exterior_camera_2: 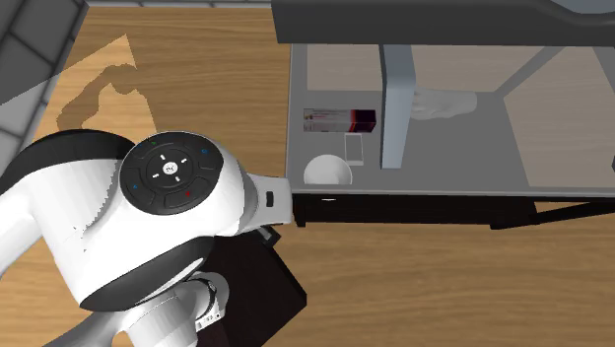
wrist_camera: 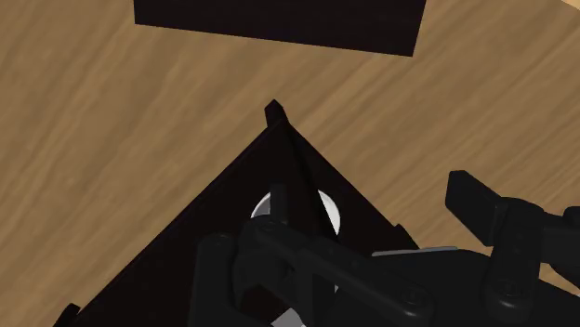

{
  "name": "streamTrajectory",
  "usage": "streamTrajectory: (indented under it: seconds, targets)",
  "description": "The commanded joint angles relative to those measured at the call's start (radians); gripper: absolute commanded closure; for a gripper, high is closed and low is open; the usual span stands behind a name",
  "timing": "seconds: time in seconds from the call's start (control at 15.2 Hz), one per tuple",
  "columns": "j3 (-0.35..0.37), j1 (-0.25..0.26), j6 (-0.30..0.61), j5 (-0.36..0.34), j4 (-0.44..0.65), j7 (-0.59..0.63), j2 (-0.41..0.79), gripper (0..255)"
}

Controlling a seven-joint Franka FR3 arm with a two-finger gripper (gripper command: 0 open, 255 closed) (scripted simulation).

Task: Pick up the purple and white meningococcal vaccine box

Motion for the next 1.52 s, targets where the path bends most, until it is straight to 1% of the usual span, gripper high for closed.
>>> streamTrajectory:
  seconds: [0.0, 0.33, 0.66, 0.92, 1.12, 1.32, 1.45]
  targets:
    - [0.0, 0.0, 0.0, 0.0, 0.0, 0.0, 0.0, 0]
    - [0.094, -0.033, 0.045, 0.045, 0.135, 0.227, 0.168, 0]
    - [0.169, -0.068, 0.067, 0.05, 0.31, 0.452, 0.354, 0]
    - [0.214, -0.09, 0.061, 0.028, 0.481, 0.629, 0.515, 0]
    - [0.237, -0.098, 0.04, -0.001, 0.631, 0.759, 0.643, 0]
    - [0.249, -0.097, 0.002, -0.038, 0.804, 0.884, 0.781, 0]
    - [0.25, -0.089, -0.036, -0.065, 0.939, 0.963, 0.88, 0]
